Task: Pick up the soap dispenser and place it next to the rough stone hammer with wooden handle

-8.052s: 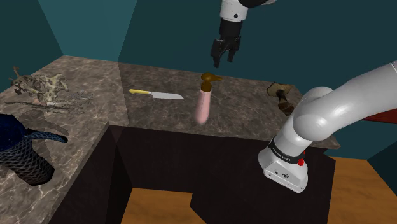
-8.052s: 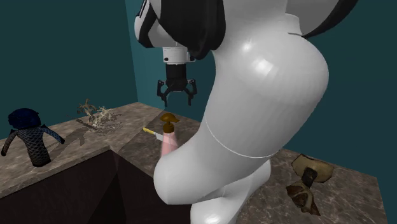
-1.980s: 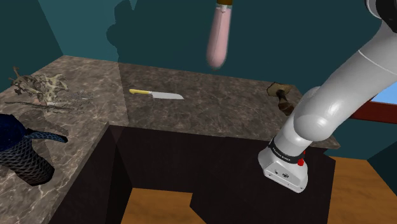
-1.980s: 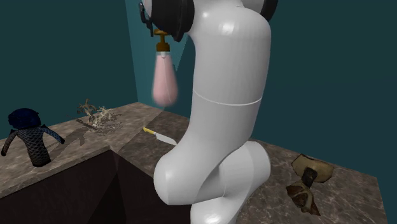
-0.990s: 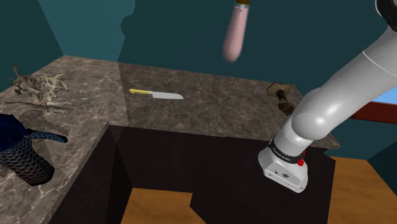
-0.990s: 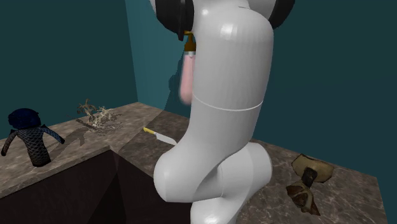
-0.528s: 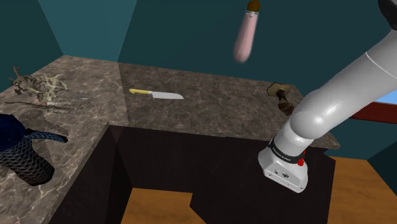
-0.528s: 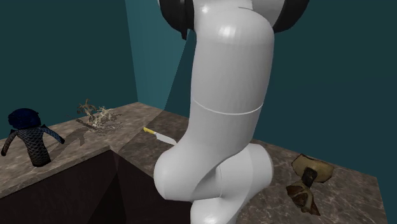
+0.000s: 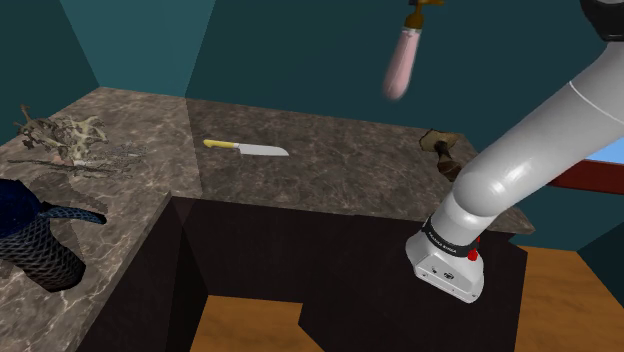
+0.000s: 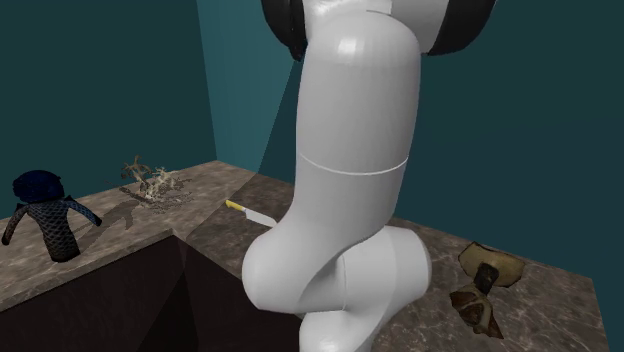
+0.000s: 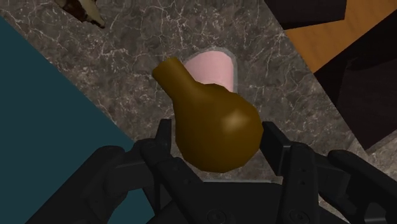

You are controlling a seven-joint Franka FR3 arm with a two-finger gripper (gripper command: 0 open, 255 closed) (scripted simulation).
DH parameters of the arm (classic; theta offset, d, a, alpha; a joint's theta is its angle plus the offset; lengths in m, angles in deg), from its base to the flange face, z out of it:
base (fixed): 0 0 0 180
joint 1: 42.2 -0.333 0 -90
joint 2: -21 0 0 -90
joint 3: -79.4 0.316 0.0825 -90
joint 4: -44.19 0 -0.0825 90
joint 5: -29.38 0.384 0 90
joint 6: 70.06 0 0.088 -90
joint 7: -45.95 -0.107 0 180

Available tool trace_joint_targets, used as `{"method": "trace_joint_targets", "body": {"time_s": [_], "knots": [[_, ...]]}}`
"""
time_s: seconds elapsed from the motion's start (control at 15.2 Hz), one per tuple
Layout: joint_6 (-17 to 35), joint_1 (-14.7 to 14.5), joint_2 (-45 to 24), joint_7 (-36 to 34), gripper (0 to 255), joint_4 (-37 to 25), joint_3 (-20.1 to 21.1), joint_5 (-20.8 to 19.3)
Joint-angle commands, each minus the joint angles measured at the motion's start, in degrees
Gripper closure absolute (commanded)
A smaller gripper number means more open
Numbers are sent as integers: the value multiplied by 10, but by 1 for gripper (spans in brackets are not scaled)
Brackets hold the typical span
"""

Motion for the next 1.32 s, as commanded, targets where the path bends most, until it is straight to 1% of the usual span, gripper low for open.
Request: {"method": "trace_joint_targets", "body": {"time_s": [0.0, 0.33, 0.66, 0.99, 1.25], "knots": [[14, 9, -14, 31, 255, -2, -20, -2], [44, 35, -56, 105, 255, -17, -71, 2], [69, 68, -118, 183, 255, -53, -119, 23], [84, 114, -202, 262, 255, -113, -160, 65], [82, 167, -284, 322, 255, -185, -182, 112]]}}
